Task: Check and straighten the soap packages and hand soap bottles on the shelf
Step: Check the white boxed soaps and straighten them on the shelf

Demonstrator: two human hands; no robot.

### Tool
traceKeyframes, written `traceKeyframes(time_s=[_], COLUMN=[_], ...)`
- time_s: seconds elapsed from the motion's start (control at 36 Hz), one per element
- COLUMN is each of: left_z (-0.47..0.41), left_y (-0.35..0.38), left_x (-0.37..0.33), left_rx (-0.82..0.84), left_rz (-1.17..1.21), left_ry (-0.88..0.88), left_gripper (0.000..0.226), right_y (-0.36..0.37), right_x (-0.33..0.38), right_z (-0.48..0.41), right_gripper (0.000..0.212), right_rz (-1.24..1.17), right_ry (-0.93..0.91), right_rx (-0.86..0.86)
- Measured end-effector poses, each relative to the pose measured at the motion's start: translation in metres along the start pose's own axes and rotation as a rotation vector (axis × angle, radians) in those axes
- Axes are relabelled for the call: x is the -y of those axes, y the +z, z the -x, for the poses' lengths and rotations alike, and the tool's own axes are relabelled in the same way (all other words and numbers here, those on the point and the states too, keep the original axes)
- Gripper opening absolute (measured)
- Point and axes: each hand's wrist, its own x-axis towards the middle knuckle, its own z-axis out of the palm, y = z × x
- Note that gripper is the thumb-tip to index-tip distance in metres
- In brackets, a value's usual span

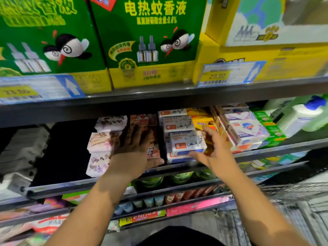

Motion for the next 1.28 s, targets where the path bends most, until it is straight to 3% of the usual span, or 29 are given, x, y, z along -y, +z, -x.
traceKeyframes(time_s=[0.14, 0.31, 0.39, 0.47, 0.64, 0.75, 0.86, 1.0, 1.08, 1.19, 1.28], left_z=[0.001, 0.007, 0.008, 0.009, 0.017, 0.030, 0.037, 0.039, 0.039, 0.037, 0.038], left_y=[-0.008, -0.029, -0.028, -0.024, -0.017, -0.012, -0.011, -0.006, -0.014, -0.023, -0.025], left_x=[-0.004, -0.037, -0.048, -0.054, -0.059, -0.057, -0.057, -0.058, -0.059, -0.059, -0.063], left_rx=[0.023, -0.054, -0.037, -0.032, -0.101, -0.216, -0.322, -0.209, -0.207, -0.239, -0.142], left_rz=[0.104, 0.332, 0.364, 0.394, 0.531, 0.739, 0.944, 1.120, 1.074, 1.056, 1.334], left_ry=[0.015, 0.097, 0.084, 0.099, 0.119, 0.138, 0.188, 0.166, 0.263, 0.294, 0.177], left_gripper=[0.096, 0.062, 0.062, 0.066, 0.056, 0.060, 0.049, 0.062, 0.070, 0.055, 0.048], right_y=[0.002, 0.005, 0.003, -0.002, -0.006, -0.005, -0.004, -0.010, -0.009, -0.009, -0.016], right_x=[0.003, 0.009, 0.013, 0.020, 0.019, 0.024, 0.022, 0.036, 0.040, 0.047, 0.054], right_z=[0.009, 0.015, 0.013, 0.009, 0.013, 0.025, 0.036, 0.037, 0.034, 0.035, 0.038], right_gripper=[0.081, 0.078, 0.079, 0.067, 0.063, 0.065, 0.070, 0.054, 0.063, 0.058, 0.054], right_rz=[-0.003, -0.051, -0.061, -0.082, -0.229, -0.363, -0.572, -0.601, -0.628, -0.706, -0.677], right_ry=[0.071, 0.115, 0.113, 0.128, 0.092, 0.081, 0.066, 0.113, 0.165, 0.289, 0.299], right_rx=[-0.036, -0.059, -0.025, -0.008, -0.030, -0.072, -0.073, -0.085, -0.120, -0.024, 0.032])
